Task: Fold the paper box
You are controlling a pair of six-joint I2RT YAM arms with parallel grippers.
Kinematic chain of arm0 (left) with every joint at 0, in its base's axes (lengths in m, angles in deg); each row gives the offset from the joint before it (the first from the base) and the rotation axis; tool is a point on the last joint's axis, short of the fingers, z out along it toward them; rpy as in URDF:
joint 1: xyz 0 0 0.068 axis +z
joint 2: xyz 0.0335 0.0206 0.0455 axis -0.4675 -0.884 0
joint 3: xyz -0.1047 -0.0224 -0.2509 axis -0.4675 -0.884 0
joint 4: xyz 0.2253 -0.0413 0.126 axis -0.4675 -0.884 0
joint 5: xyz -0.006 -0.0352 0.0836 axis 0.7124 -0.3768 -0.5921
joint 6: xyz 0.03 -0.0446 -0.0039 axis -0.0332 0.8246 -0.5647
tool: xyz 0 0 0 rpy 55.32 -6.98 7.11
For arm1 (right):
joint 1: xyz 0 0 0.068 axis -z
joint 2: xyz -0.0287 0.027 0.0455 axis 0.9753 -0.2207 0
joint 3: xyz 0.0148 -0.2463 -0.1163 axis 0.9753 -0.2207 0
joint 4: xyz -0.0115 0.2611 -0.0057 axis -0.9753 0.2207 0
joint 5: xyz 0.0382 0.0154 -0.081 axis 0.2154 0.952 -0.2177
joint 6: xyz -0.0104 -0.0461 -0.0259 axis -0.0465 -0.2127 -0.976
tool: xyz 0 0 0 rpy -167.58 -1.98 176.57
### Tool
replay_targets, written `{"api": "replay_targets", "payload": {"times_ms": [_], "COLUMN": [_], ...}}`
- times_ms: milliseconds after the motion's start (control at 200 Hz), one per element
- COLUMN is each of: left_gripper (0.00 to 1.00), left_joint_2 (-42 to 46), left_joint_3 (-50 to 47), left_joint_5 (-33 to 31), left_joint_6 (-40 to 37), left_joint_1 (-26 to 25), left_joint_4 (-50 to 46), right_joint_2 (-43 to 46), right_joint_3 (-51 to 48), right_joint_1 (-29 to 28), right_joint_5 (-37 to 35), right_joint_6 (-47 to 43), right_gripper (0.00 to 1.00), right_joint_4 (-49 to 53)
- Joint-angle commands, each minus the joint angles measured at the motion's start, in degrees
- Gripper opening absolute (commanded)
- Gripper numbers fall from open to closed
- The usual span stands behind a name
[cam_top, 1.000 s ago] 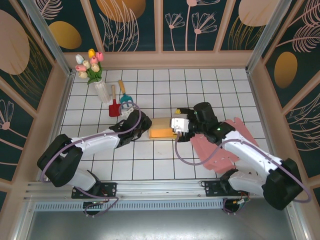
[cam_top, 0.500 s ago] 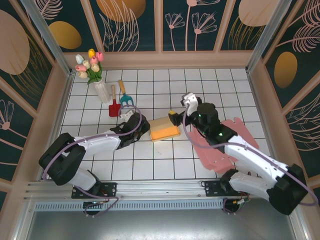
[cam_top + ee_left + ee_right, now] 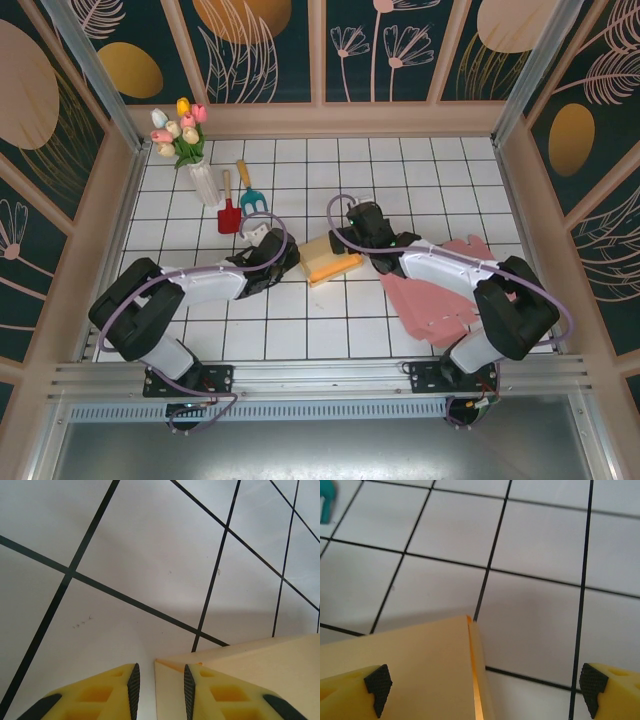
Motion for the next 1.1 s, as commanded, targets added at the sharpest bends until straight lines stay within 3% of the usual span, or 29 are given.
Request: {"api": "replay_targets", "payload": {"times_ms": [0, 215, 430, 841, 1096], "left_gripper": [0.32, 0.32, 0.42, 0.51, 0.5], "left_joint_2": [-1.5, 1.8, 6.8, 10.0, 7.2], "left_joint_3": [0.6, 1.9, 1.5, -7.6, -7.3], "left_joint_5": [-2.4, -8.1, -5.0, 6.9, 5.9], "left_joint_6": [-0.7, -1.3, -2.6, -11.4, -11.4], "left_joint_1": [-0.2, -0.3, -0.7, -6.1, -7.0], "left_joint_4": [0.7, -3.7, -9.4, 5.2, 7.0], "right_joint_2": [1.7, 2.4, 4.8, 5.3, 5.7], "right_joint_3": [-4.5, -9.7, -11.3, -15.9, -17.1], "right_joint_1": [-1.2, -3.3, -6.4, -9.2, -12.5], "right_joint_5": [-1.1, -2.4, -2.5, -4.4, -5.2], "right_joint_6": [4.6, 8.6, 11.7, 16.3, 18.5], "right_gripper": [0.99, 0.99, 0.99, 0.99, 0.99], "right_joint_4": [-2.3, -5.9, -7.7, -11.7, -15.7]}}
